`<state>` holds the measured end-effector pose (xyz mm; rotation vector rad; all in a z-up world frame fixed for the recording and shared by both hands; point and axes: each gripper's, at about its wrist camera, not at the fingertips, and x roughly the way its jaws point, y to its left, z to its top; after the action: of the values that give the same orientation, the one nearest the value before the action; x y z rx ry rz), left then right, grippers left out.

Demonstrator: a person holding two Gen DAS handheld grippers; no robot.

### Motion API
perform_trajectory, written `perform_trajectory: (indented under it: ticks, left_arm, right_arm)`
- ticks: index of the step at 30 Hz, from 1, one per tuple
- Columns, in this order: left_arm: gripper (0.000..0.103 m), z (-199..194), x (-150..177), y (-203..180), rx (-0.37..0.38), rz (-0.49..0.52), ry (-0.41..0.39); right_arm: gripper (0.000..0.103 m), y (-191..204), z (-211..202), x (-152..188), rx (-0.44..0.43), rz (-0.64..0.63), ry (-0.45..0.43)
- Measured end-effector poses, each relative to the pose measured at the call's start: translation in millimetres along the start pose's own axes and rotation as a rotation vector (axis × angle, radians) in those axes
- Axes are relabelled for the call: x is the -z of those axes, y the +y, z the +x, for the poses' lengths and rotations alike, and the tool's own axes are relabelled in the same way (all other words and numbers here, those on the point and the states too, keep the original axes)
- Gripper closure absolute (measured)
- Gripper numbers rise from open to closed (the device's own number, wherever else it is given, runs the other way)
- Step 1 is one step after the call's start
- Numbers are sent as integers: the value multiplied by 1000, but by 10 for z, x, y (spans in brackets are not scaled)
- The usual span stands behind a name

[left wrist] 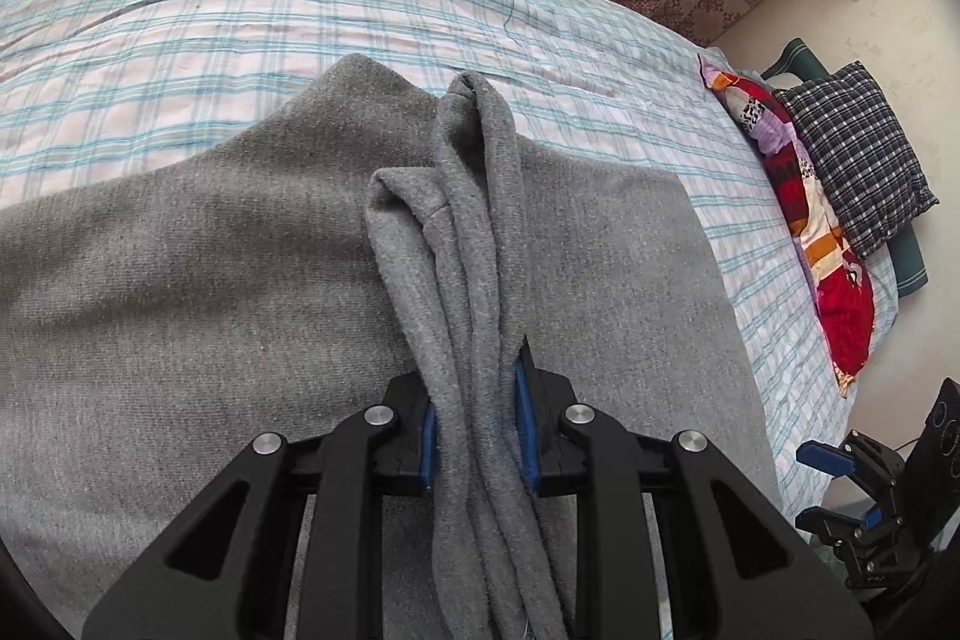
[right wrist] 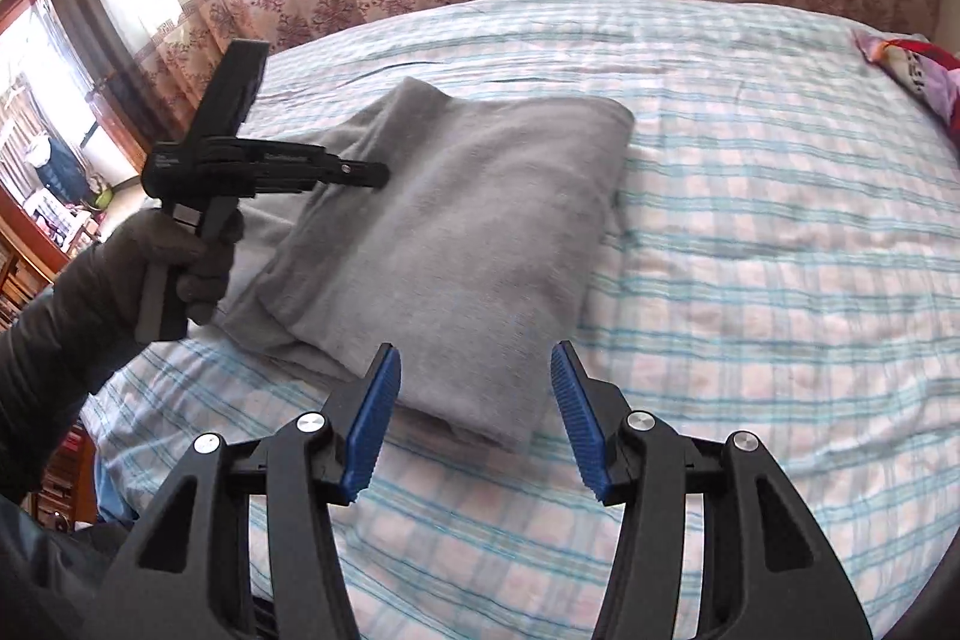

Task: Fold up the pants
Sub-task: 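Fold the edge over the pants with the left tool and release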

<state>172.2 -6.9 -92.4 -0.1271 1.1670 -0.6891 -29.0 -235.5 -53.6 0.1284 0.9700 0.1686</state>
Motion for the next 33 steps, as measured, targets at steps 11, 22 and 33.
perform_trajectory:
  ticks: [11, 22, 33]
  left_arm:
    - [45, -408, 44, -226, -228, 83, -59]
    - [45, -263, 442, -857, -64, 96, -61]
    - [60, 10, 727, -629, -108, 83, -19]
  right_arm:
    - [50, -73, 412, 181, 34, -14, 85]
    - [50, -198, 479, 207, 104, 68, 99]
    - [44, -410, 612, 340, 61, 132, 190]
